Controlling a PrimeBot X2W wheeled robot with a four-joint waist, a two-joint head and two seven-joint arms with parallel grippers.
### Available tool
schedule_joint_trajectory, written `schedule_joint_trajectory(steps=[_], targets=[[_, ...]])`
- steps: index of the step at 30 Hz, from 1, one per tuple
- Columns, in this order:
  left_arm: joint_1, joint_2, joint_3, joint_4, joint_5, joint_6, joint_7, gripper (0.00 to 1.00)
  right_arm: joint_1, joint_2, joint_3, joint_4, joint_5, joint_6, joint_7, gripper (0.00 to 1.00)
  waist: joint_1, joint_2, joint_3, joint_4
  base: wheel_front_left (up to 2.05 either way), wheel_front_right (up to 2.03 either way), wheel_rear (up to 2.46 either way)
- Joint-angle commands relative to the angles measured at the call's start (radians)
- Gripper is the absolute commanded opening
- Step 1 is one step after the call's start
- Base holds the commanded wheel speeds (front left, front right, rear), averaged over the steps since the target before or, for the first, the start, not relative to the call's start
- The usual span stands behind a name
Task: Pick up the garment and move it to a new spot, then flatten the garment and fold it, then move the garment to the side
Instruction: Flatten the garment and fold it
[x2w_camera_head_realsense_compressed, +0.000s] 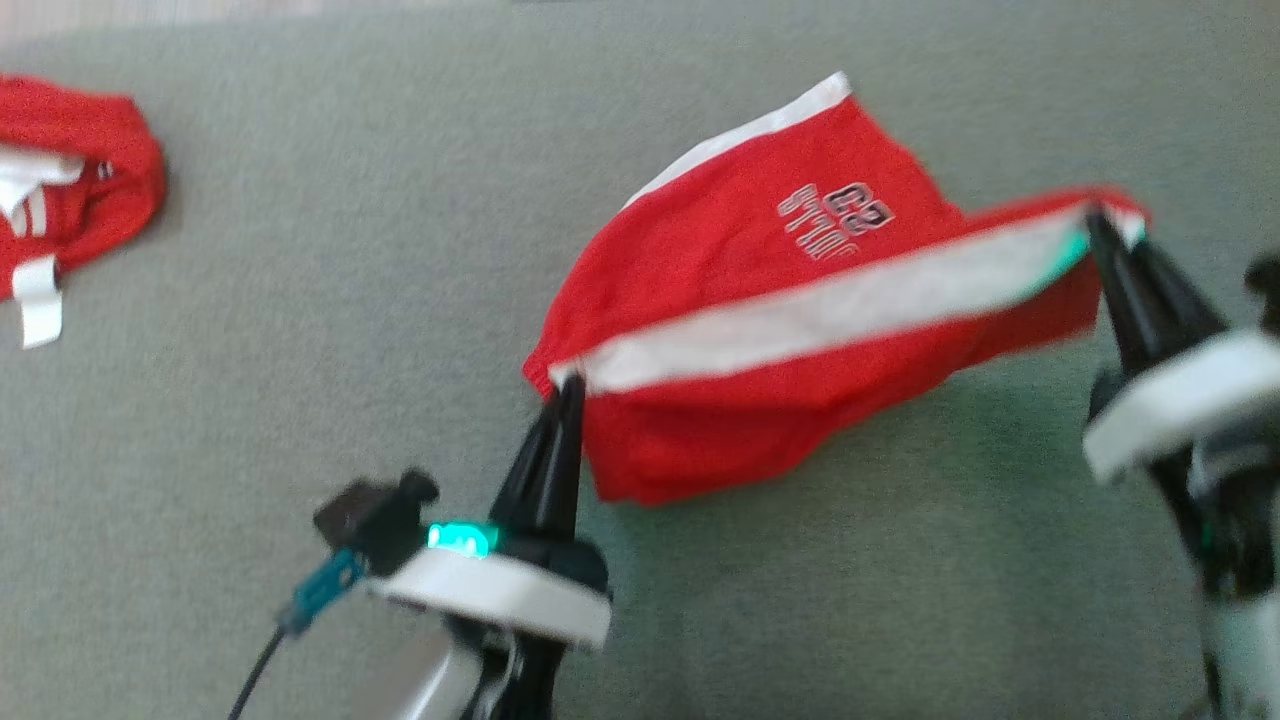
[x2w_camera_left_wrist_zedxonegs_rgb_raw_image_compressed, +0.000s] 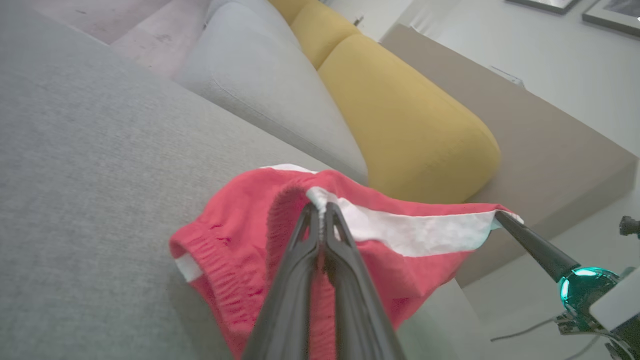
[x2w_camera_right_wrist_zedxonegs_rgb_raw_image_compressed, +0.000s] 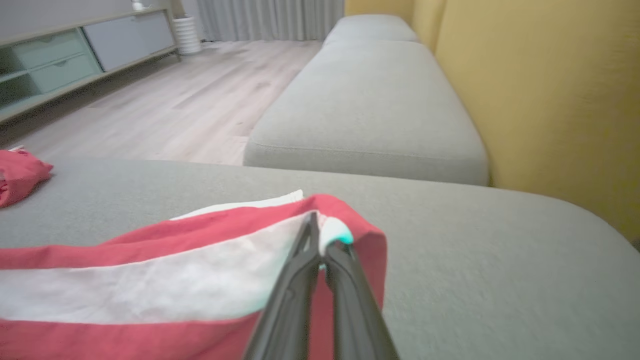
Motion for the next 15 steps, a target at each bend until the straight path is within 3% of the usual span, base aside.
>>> schedule_joint_trajectory(steps=[1,7,15], targets=[[-0.065,-0.022,0.045,0.003,-0.008,0.010,-0.020,0.00,-0.090,-0.034,0.036,0.009,0.028,-0.001,0.019,0.00,-0.0002,-0.0001,0.055,0.044,0.00,0.00,0.00],[-0.194,-0.071,0.059,0.132,-0.045,0.032,-0.069,0.00,-0.333,-0.134,0.123,0.231,0.064,-0.001,0.064,0.00,-0.0002,-0.0001,0.125,0.098,0.00,0.00,0.00],[-0.295,-0.083,0.019,0.249,-0.114,0.044,-0.118,0.00,-0.553,-0.186,0.248,0.461,0.145,-0.001,0.064,0.00,-0.0002,-0.0001,0.176,0.149,0.00,0.00,0.00]])
